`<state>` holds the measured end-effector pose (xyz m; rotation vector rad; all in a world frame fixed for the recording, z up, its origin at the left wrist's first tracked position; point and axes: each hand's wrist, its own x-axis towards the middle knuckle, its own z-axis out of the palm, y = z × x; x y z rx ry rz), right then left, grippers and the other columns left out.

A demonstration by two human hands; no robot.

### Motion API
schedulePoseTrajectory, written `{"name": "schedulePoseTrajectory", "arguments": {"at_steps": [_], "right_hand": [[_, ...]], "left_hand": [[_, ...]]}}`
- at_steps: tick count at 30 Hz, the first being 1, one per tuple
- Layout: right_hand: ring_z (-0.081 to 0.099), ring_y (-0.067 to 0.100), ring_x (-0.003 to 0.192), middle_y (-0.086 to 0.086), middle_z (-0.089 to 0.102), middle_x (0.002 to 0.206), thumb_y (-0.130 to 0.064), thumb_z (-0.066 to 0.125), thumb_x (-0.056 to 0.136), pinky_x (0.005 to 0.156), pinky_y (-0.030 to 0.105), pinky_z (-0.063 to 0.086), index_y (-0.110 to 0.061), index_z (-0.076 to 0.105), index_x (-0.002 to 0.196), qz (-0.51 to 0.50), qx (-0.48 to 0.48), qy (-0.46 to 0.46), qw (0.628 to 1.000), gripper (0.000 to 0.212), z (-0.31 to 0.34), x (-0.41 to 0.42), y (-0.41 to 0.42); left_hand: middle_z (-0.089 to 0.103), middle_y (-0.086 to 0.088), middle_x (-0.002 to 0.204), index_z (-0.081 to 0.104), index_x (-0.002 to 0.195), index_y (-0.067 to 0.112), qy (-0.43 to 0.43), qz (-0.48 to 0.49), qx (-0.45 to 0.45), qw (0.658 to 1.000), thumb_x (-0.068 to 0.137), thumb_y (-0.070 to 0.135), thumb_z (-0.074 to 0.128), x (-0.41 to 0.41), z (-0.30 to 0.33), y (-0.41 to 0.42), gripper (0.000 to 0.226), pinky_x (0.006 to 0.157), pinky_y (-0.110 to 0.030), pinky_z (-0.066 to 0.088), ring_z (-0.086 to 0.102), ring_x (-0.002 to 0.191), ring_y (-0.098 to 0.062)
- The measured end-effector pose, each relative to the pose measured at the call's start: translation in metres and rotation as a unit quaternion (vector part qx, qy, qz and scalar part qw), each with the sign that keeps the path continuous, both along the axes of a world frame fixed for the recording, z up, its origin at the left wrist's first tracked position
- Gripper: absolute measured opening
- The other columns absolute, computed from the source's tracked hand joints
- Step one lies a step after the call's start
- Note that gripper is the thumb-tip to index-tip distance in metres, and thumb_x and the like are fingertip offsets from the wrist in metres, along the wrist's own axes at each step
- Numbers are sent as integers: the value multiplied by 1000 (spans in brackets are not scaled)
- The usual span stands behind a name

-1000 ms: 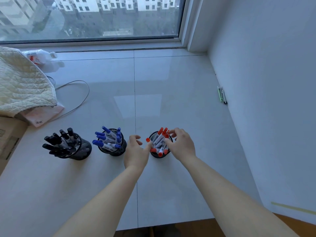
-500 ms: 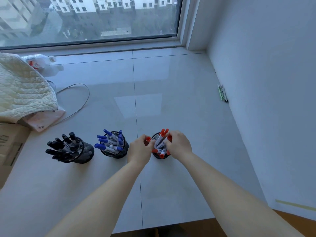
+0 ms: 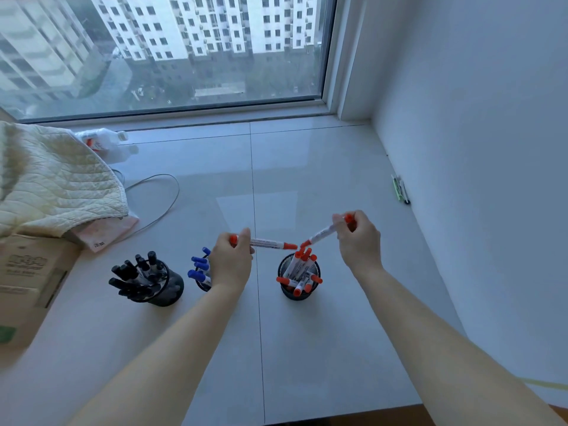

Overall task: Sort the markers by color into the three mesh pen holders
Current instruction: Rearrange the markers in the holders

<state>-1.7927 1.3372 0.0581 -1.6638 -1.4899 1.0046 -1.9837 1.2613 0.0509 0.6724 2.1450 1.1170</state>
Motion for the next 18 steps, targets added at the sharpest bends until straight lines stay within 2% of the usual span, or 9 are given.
{"name": "schedulePoseTrajectory", "arguments": {"at_steps": [3, 5, 9, 11, 14, 16, 18], "right_hand": [[54, 13, 60, 1, 59, 71, -30, 52, 91, 54, 23, 42, -13, 52, 89, -105, -69, 110, 986, 16, 2, 4, 2], [54, 11, 62, 1, 59, 73, -26, 52, 92, 57, 23, 43, -13, 51, 91, -152, -153, 220, 951, 14, 1, 4, 0], [53, 10, 68, 0, 62, 81, -24, 49, 95, 63, 25, 42, -12, 54, 104, -142, -278, 365, 877, 16, -3, 0, -8], [55, 9, 73, 0, 64, 86, -20, 49, 95, 66, 25, 42, -15, 55, 102, -108, -300, 397, 861, 10, -6, -2, -12], [58, 10, 83, 1, 67, 94, -10, 53, 92, 70, 25, 43, -19, 55, 96, -54, -290, 366, 883, 10, -12, -4, -19], [59, 13, 91, 3, 66, 99, -10, 56, 90, 72, 26, 44, -18, 57, 94, -7, -264, 272, 925, 10, -17, -6, -24], [58, 14, 90, 0, 65, 93, -13, 59, 88, 69, 24, 44, -20, 62, 86, 30, -233, 161, 959, 8, -20, -9, -29]], "left_hand": [[62, 2, 70, 54, 87, 13, -132, 29, 16, 991, 93, 32, 48, -3, -1, -5, 21, 58, -27, 43, 56, 63, -10], [61, 0, 72, 55, 92, 11, -206, 34, 13, 978, 94, 28, 48, -3, -2, -9, 19, 57, -25, 43, 54, 63, -10], [66, 1, 80, 55, 95, 18, -338, 46, 10, 940, 95, 25, 51, 0, -2, -17, 8, 61, -28, 46, 59, 72, -10], [69, 3, 84, 58, 99, 21, -384, 26, 9, 923, 94, 25, 52, 0, -1, -19, 8, 63, -28, 47, 61, 78, -10], [71, 7, 93, 59, 101, 25, -399, -1, 12, 917, 93, 24, 53, -1, -3, -22, 10, 68, -29, 46, 60, 91, -11], [72, 12, 91, 58, 99, 26, -380, -12, 18, 925, 93, 23, 53, -1, -4, -23, 8, 71, -28, 45, 59, 95, -9], [72, 15, 90, 58, 97, 27, -352, -25, 17, 936, 94, 25, 52, 0, -4, -24, 7, 73, -27, 43, 59, 98, -7]]}}
